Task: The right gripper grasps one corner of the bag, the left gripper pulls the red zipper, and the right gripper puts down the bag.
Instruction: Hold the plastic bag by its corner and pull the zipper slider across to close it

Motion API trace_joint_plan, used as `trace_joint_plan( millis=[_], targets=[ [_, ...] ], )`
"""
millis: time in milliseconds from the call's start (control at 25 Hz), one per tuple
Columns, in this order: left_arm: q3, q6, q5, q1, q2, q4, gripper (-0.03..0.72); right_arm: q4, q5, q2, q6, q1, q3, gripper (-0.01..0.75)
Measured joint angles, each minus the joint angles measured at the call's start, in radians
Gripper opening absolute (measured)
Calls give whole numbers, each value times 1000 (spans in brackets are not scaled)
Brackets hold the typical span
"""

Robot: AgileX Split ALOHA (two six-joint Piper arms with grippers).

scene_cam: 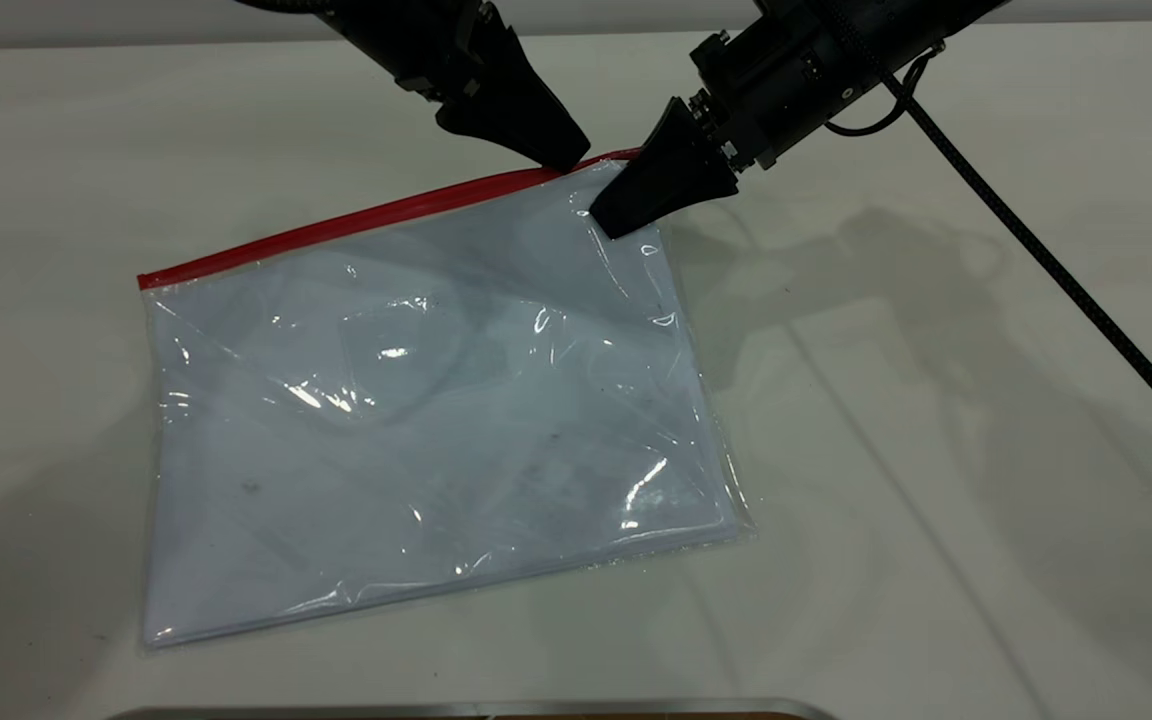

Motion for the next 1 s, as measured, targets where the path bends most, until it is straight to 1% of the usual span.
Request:
trace_joint_plan(
  millis=[480,600,760,840,1000],
  targets=[
    [0,0,6,0,29,-8,589,1,0,0,-7,0,0,34],
    [0,0,6,0,37,-9,574,1,0,0,-7,0,0,34],
    [0,0,10,0,37,-9,502,1,-1,0,-7,0,0,34],
    [0,0,13,0,37,-9,450,1,-3,0,-7,0,0,34],
    [0,0,21,0,37,-9,316,2,-12,0,-7,0,0,34]
  ],
)
